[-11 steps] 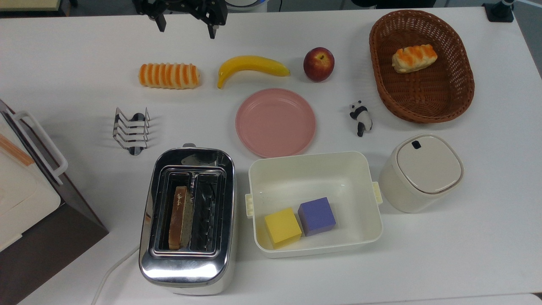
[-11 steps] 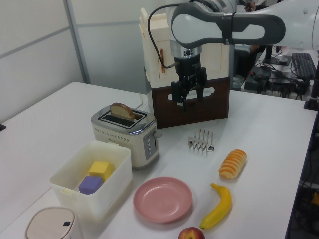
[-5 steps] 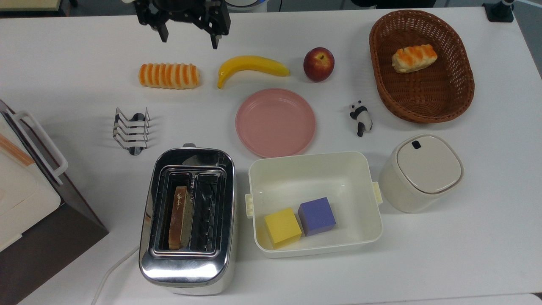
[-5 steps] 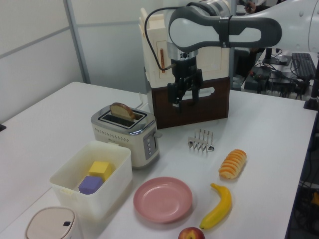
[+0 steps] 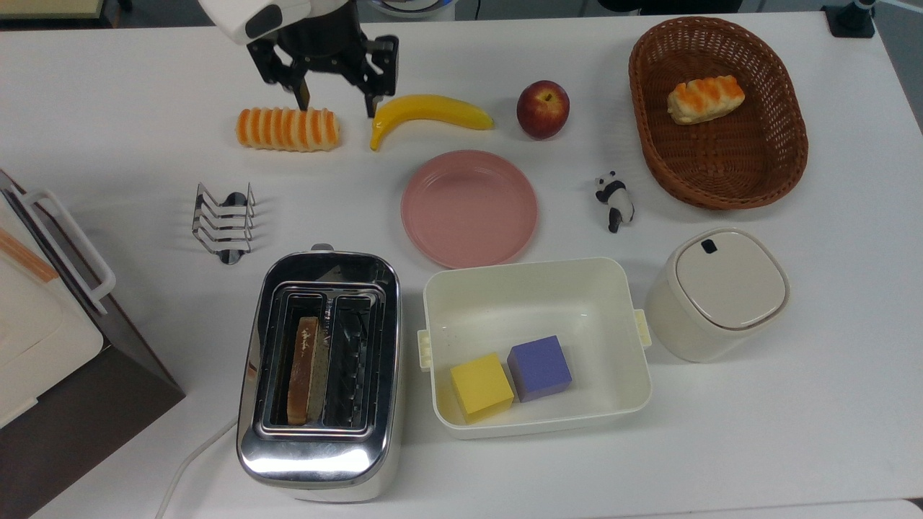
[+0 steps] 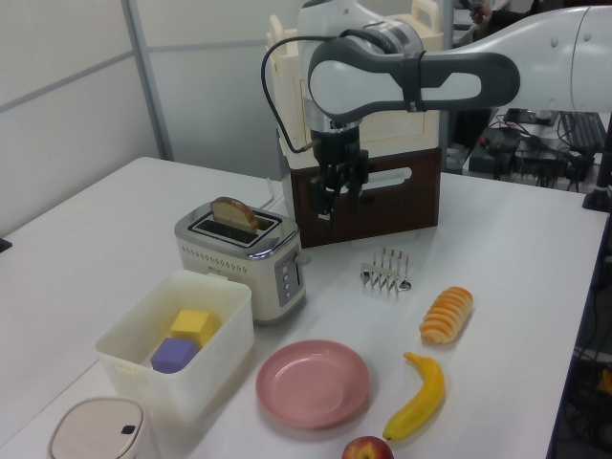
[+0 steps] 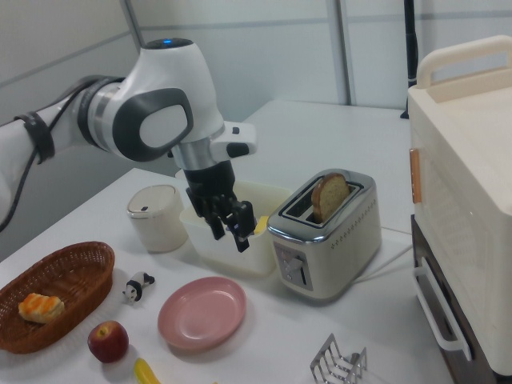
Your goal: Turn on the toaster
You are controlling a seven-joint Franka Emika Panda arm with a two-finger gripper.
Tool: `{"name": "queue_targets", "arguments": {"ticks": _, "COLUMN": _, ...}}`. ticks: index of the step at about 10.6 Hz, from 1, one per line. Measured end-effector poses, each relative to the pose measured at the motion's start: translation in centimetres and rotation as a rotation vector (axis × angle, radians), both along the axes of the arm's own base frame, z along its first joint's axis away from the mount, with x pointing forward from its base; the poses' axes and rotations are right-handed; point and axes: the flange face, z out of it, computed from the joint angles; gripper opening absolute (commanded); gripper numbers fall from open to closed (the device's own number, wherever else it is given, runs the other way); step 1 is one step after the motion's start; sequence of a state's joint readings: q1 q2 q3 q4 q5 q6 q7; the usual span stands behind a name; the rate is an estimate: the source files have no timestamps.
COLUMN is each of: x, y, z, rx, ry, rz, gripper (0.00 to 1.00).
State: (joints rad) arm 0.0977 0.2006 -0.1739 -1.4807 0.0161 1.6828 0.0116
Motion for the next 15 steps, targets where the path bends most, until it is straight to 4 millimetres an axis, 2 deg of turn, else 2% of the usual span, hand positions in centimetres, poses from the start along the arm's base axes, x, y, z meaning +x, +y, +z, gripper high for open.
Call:
{"name": "queue_targets", "arguments": {"ticks": 2, "x": 2.2, "y": -0.5, "z": -2.1, "rx": -0.016, "ry": -0.068, "rz": 0.012, "gripper": 0.00}}
{"name": "queue_targets", "arguments": {"ticks": 6, "x": 6.5, "y": -0.8, "z": -8.1, "rx": -0.049, "ry": -0.163, "rz": 0.019, "gripper": 0.00}}
{"name": "queue_targets", "arguments": {"ticks": 12, "x": 8.6, "y": -1.0, "z": -14.9, "rx": -0.068, "ry": -0.141, "rz": 0.029, "gripper": 0.00}}
{"name": "queue_targets", "arguments": {"ticks": 15, "x": 8.7, "y": -1.0, "z": -15.9, "rx": -0.073, "ry": -0.127, "rz": 0.076, "gripper": 0.00}}
